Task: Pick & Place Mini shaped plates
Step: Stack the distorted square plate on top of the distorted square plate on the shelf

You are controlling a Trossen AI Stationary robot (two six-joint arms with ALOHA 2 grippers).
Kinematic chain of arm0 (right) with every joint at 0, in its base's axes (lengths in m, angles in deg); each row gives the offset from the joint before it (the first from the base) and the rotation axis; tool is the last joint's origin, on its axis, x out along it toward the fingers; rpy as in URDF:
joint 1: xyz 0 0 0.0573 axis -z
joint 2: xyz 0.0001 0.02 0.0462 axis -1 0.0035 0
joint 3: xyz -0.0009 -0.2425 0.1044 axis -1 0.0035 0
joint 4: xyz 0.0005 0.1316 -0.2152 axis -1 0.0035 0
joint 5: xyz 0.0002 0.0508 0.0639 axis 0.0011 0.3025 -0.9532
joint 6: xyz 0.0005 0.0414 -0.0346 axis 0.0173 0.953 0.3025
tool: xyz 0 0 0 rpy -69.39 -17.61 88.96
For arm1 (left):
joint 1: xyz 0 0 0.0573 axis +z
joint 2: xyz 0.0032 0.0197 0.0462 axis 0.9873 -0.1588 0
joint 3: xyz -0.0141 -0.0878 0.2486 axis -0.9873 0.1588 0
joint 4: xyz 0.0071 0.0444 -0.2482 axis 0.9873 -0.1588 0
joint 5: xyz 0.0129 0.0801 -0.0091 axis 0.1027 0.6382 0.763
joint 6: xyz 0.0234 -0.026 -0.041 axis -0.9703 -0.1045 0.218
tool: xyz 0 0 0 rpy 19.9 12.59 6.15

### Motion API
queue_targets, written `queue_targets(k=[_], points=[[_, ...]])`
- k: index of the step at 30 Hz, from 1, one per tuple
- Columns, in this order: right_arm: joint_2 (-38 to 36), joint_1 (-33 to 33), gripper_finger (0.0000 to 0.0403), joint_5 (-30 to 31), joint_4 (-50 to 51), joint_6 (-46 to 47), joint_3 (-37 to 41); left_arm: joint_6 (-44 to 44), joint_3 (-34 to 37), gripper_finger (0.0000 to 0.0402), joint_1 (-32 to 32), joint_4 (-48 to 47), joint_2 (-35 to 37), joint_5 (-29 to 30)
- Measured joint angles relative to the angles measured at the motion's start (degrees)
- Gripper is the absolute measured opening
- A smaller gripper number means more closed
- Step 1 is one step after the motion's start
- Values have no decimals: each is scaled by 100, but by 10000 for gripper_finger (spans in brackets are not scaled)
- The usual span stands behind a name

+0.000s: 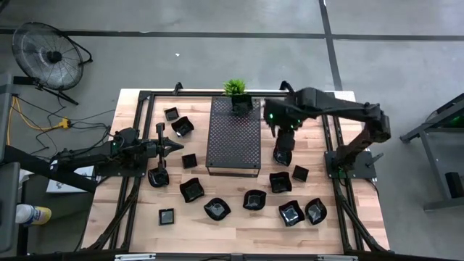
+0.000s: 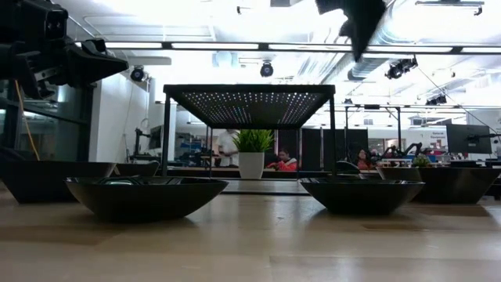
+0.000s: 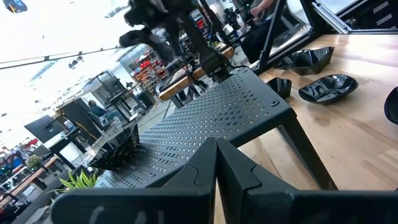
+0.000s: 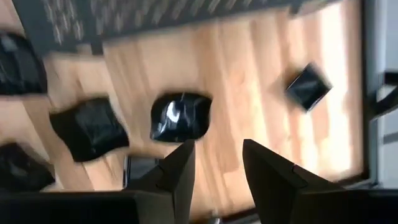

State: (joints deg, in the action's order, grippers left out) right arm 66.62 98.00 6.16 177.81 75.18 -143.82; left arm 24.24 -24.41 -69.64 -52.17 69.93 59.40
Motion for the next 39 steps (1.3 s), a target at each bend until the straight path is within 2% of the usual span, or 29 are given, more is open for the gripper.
queue_targets(k=[9, 16, 26, 33, 39], points=[[-737, -668, 129, -188, -859, 838, 1873, 0, 0, 1, 2, 2, 1, 0], [-948, -1466, 129, -423, -1744, 1231, 2903, 2, -1, 1, 2, 2, -1, 2], [-927, -2537, 129, -415, -2930, 2008, 3560, 0, -1, 1, 1, 4, 1, 2], [-926, -3293, 129, -338, -4148, 2159, 3913, 1, 0, 1, 0, 4, 0, 4], [-923, -3760, 129, 73, -4664, 2399, 4030, 0, -1, 1, 0, 6, -1, 4]])
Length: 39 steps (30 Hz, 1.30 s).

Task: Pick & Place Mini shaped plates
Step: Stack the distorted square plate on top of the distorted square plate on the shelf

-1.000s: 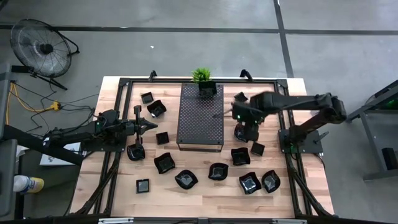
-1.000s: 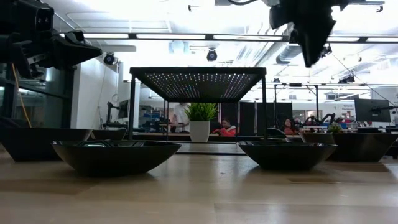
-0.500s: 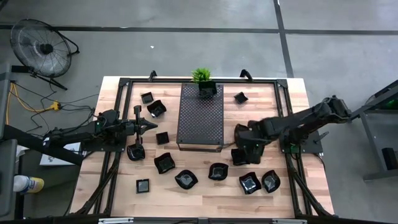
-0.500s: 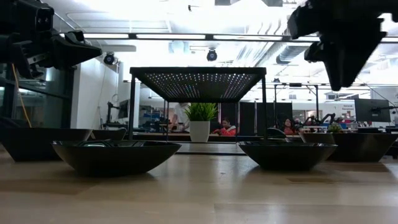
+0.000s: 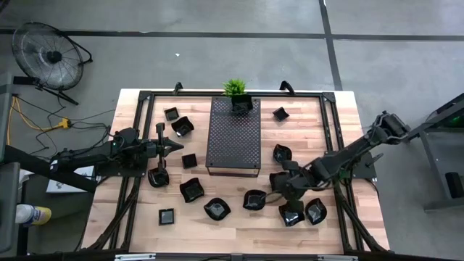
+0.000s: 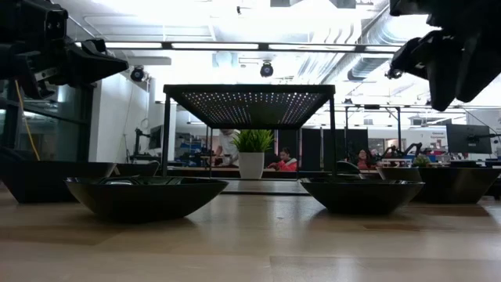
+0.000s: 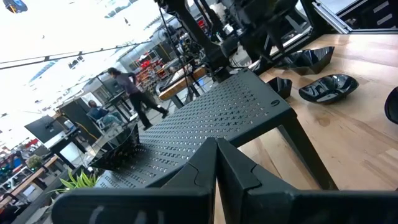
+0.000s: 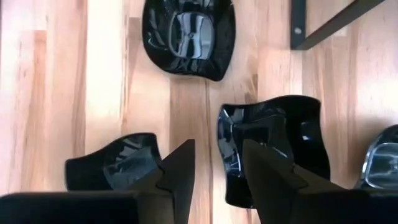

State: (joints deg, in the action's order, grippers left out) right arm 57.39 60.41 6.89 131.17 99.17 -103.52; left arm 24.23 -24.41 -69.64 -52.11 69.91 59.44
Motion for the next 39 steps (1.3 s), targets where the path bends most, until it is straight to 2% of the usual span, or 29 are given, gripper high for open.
queue_targets(k=[4, 14, 26, 39], points=[[90, -188, 129, 296, -71, 114, 4, 0, 2, 1, 1, 0, 1, 0], [895, -301, 129, 284, -176, 125, 4, 1, 2, 1, 1, 0, 0, 1], [959, -301, 129, 463, -167, 241, 4, 0, 1, 1, 2, 0, 2, 0], [1097, -301, 129, 363, -168, 197, 2, 0, 0, 1, 0, 0, 2, 0]])
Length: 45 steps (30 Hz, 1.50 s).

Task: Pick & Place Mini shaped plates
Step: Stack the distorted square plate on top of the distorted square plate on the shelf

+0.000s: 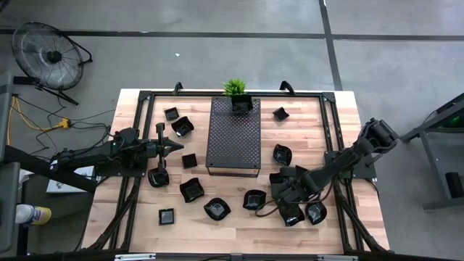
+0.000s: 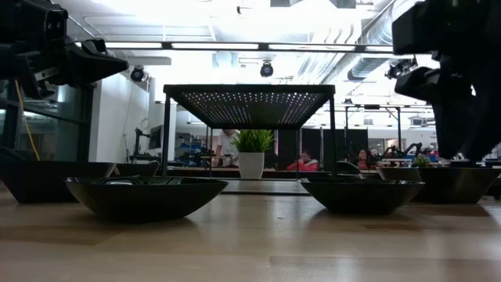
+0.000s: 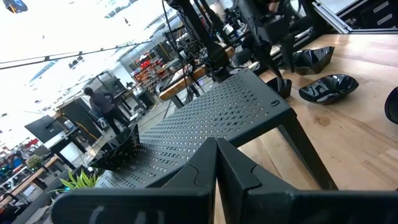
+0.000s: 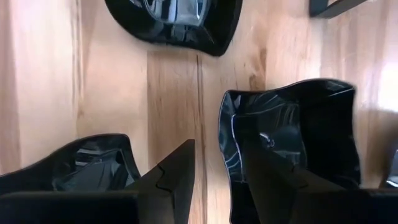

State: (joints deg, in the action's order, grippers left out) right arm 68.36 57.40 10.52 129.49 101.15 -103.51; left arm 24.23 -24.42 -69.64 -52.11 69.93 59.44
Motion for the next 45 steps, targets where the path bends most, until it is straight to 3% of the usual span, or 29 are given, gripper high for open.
queue_targets(k=[14, 38, 45], points=[[229, 6, 123, -35, 12, 2, 0, 0, 2, 1, 0, 0, 1, 0], [228, 15, 6, -86, 133, -194, -4, 0, 2, 1, 2, 0, 0, 0], [225, 17, 2, -135, 131, -96, -4, 0, 2, 1, 1, 1, 0, 0]])
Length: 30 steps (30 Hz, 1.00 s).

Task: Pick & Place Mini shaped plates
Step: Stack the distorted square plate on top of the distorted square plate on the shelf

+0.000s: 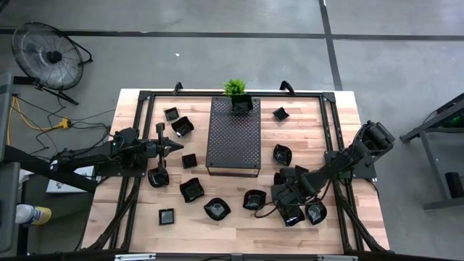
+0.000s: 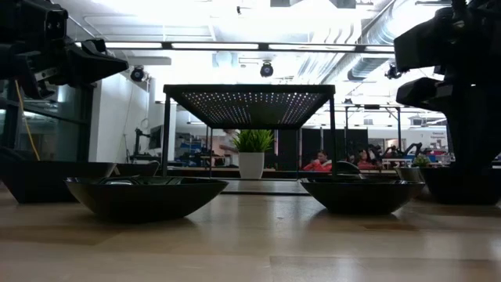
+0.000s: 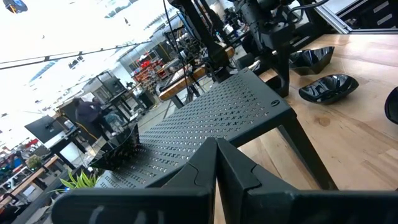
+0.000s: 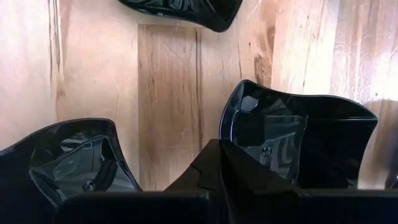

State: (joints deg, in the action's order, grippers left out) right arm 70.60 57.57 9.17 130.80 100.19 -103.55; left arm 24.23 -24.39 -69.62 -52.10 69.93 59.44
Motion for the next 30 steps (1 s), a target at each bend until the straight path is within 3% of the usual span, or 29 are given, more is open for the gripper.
queue_targets(k=[12, 30], points=[[-17, 35, 1, -144, 393, 126, -287, 0, -1, 1, -1, 0, -1, 0], [-17, 46, 0, 403, 2902, 2, -2038, 0, 0, 1, -1, -1, 0, 0]])
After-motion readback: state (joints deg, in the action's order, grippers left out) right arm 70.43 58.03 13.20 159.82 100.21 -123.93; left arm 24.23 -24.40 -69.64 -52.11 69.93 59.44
